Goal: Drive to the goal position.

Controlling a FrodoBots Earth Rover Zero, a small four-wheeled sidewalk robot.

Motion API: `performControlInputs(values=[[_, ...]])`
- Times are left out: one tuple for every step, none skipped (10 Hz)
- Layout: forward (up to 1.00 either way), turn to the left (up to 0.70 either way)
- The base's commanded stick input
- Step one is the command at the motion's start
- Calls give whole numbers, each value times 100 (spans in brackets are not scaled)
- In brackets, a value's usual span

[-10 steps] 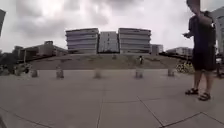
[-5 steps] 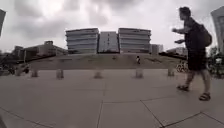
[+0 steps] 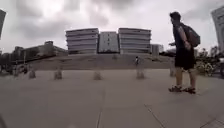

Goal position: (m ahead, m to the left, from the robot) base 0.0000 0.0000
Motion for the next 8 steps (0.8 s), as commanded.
performControlInputs(values=[[70, 0], [70, 0], [70, 0], [70, 0], [70, 0], [70, 0], [70, 0], [70, 0]])
